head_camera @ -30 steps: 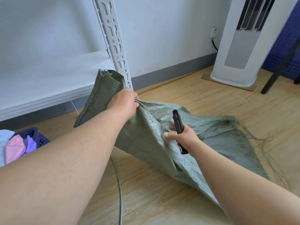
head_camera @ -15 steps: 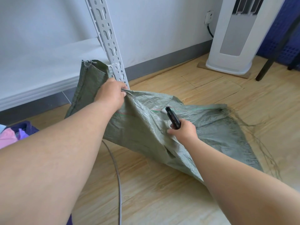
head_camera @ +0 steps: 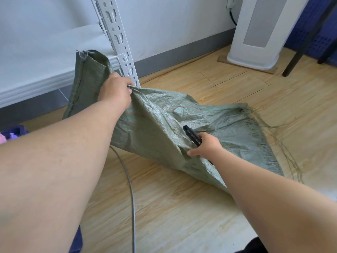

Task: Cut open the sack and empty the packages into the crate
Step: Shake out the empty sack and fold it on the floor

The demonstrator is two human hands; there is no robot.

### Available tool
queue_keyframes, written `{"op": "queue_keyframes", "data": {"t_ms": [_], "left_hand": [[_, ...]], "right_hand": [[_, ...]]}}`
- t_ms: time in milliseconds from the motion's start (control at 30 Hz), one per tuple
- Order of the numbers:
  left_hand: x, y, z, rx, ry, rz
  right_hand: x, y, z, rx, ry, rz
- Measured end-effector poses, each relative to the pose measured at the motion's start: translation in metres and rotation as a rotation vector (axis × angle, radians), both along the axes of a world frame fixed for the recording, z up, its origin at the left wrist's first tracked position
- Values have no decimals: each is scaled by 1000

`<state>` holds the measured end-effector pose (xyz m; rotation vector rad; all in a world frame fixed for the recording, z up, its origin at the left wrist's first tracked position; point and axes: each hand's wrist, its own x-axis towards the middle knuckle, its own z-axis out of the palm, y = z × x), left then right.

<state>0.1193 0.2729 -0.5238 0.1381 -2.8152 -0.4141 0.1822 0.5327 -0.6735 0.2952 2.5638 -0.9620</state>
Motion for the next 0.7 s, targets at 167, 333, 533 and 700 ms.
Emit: {"op": "queue_keyframes", "data": {"t_ms": [167, 333, 533, 700], "left_hand": [[3, -7, 1, 23, 30, -27], [4, -23, 5, 23, 54, -70], [13, -42, -5, -109, -15, -231], [22, -28, 4, -141, 130, -486]], "right_hand": [[6, 1, -7, -119, -20, -113], [1, 1, -11, -217, -15, -208], [-17, 25, 5, -30, 238, -494], [-56, 9, 43, 99, 353, -214]]}}
